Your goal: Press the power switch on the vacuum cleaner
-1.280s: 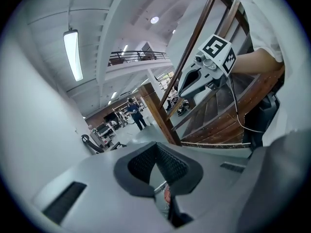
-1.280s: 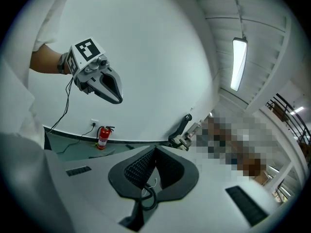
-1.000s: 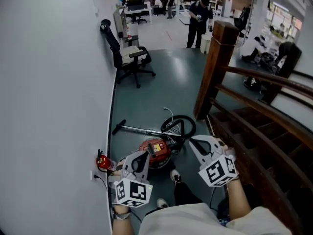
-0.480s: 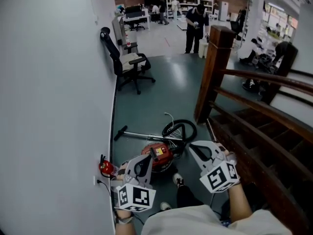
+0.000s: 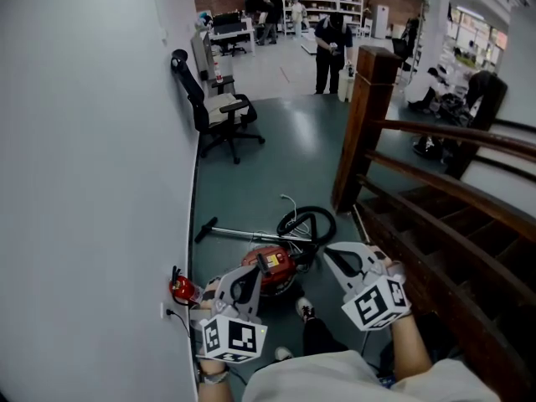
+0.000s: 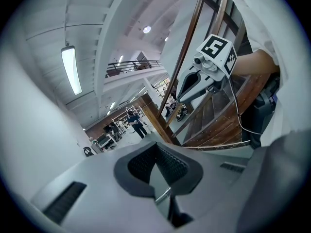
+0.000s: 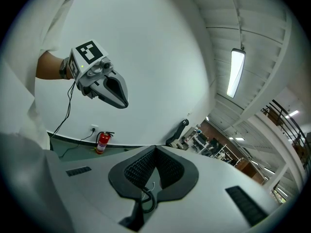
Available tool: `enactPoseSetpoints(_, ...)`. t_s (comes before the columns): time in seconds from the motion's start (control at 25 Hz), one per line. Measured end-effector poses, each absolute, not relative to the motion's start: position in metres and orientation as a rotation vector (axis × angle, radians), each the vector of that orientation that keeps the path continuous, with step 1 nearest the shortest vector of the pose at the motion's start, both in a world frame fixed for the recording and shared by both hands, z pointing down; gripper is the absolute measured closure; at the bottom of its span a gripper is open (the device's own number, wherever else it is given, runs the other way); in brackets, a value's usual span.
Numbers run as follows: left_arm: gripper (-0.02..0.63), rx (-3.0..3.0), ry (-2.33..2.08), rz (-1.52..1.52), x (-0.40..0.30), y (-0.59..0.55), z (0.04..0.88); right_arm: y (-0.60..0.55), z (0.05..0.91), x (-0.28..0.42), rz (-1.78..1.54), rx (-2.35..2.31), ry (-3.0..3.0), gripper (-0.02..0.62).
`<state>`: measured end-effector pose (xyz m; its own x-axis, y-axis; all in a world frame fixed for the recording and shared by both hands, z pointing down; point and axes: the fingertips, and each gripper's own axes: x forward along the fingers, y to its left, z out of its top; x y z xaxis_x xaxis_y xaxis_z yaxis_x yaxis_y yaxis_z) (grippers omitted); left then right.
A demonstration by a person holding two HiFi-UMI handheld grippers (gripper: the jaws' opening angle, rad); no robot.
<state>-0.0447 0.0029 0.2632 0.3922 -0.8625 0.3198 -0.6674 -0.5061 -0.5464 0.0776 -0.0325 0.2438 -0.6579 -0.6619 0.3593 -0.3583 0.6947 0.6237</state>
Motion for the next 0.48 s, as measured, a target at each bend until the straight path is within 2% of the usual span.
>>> enactPoseSetpoints(0.48, 0.605, -2.330, 1.317, -0.829, -0.0445, 0.0020, 0.2629, -0.0335, 0.2446, 0.0783, -0.689, 0.783, -2.320, 0.566)
